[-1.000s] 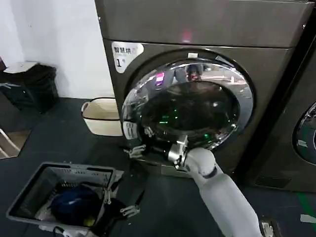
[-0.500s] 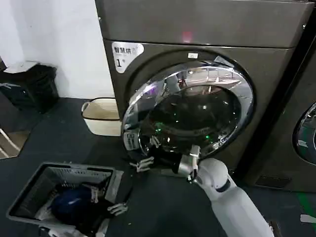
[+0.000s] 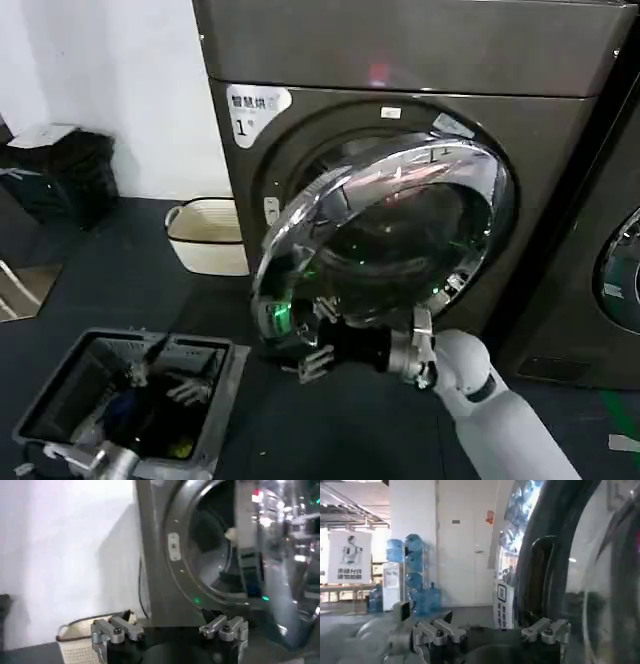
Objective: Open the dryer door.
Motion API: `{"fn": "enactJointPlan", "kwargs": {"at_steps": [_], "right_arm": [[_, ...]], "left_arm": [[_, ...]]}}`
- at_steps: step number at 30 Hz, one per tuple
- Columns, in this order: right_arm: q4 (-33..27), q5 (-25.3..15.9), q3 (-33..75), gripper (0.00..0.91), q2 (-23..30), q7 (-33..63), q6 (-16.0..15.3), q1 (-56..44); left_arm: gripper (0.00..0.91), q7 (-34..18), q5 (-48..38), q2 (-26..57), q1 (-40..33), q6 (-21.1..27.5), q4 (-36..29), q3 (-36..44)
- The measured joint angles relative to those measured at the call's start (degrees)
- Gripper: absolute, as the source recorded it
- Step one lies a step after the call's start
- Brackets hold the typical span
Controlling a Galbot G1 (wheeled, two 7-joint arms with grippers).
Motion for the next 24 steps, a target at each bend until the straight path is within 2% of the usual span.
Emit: {"fn": "enactJointPlan", "kwargs": {"at_steps": [15,24], "right_arm": [[0.9,0.7,4.2,0.907,-4.5,-9.8,0.4,-3.1],[2.4,0.8,7.0,0.907,-6.6,-16.7,0.6,-5.4]], "left_arm": [[0.907,-0.4,-8.2,2.6,-5.1,2.3,2.5,-8.8],[0.907,-1.7,-11.9,4.3,-8.3,1.5,4.7,-9.2]]}}
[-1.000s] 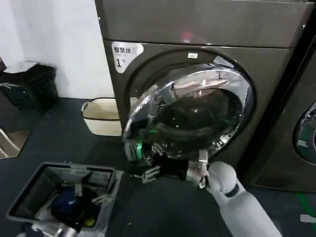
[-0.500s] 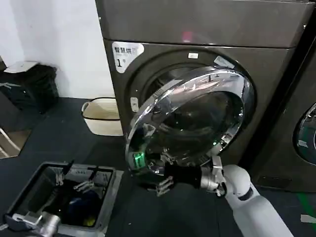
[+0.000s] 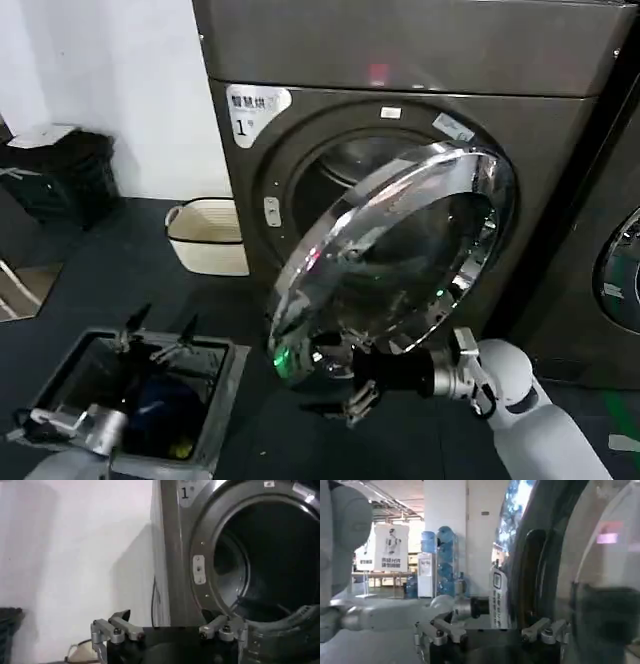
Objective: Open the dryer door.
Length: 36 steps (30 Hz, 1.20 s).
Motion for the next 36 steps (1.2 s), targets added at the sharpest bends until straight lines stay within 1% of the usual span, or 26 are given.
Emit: {"fn": "enactJointPlan", "kwargs": {"at_steps": [10,23,27,36], "right_arm": [[-1.2,-0.2,2.9,0.907,-1.4,-6.9,1.6,-1.8],[-1.3,-2.4,8.3,0.907,-4.2,-17.3,5.5,-6.2],[-1.0,-2.4,10.1,0.907,-5.0,-17.5,6.8,-7.8],[-0.6,-1.2,14.8,0.907,-5.4,-17.5,7.5,-10.8]], "left_arm": [[0.907,-1.0,-1.9,2.7,-3.8,-1.0,2.3,2.2],[0.907,-1.2,-4.2,7.1,-7.7,-1.0,2.3,6.5],[0.907,-1.1,-5.1,8.4,-8.7,-1.0,2.0,8.7],[0.907,-0.7,-7.1,11.2,-11.5,-1.2,2.7,13.8]]}}
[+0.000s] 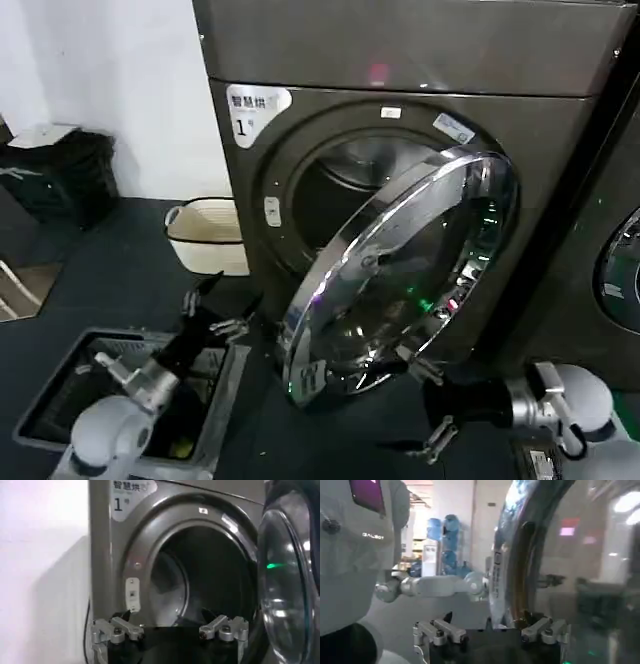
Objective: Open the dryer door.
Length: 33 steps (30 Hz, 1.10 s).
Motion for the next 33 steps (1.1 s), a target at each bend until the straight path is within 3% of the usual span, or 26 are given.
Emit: {"fn": "enactJointPlan", "kwargs": {"at_steps": [33], "right_arm": [[-10.2,2.4,34.7,0.907,0.3,0.1,3.3,-10.4]], "left_arm": [[0.907,3.2,-1.5,5.0,-14.3,0.2,9.1,19.5]]}}
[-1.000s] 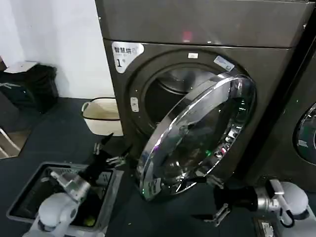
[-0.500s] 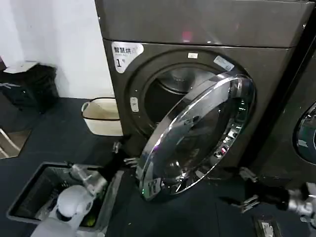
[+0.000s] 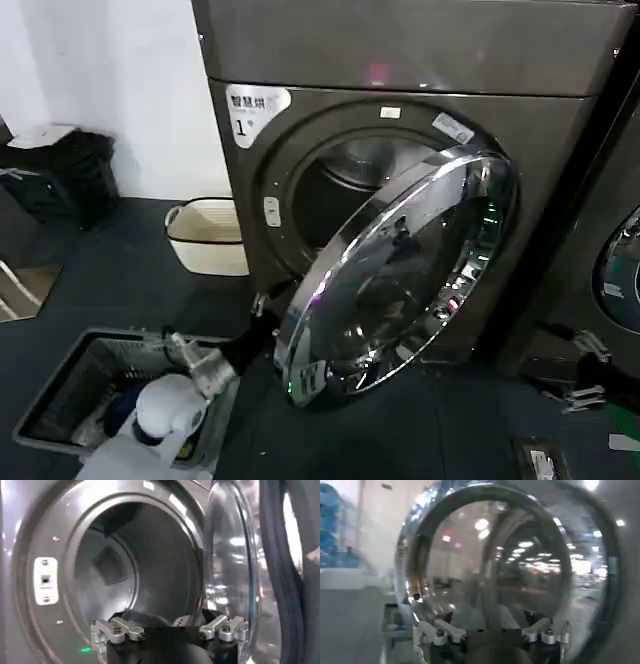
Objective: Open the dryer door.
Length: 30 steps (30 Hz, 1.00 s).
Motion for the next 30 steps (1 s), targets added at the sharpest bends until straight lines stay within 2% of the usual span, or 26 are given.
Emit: {"fn": "enactJointPlan", "kwargs": {"at_steps": [7,16,23,30], "right_arm": [[-2.5,-2.1,7.3,0.907,0.0,0.1,0.7,-1.1],[-6.5,-1.7,17.8,0.907,0.7,1.6,1.8,-2.0],[-7.4,-0.6,25.2,0.907,0.9,6.9,1.9,-2.9],[-7.5,1.3,31.5,0.907,1.6,15.8,0.6,-4.2]], "left_arm": [[0.907,0.7,0.0,0.1,-0.8,-0.1,0.2,2.2],[0.907,1.6,0.0,1.0,-1.1,0.0,-1.0,4.6],[0.907,2.9,-0.1,1.8,-0.7,-0.1,-2.7,6.5],[0.907,4.1,-0.1,2.3,-0.6,-0.6,-4.5,9.0]]}}
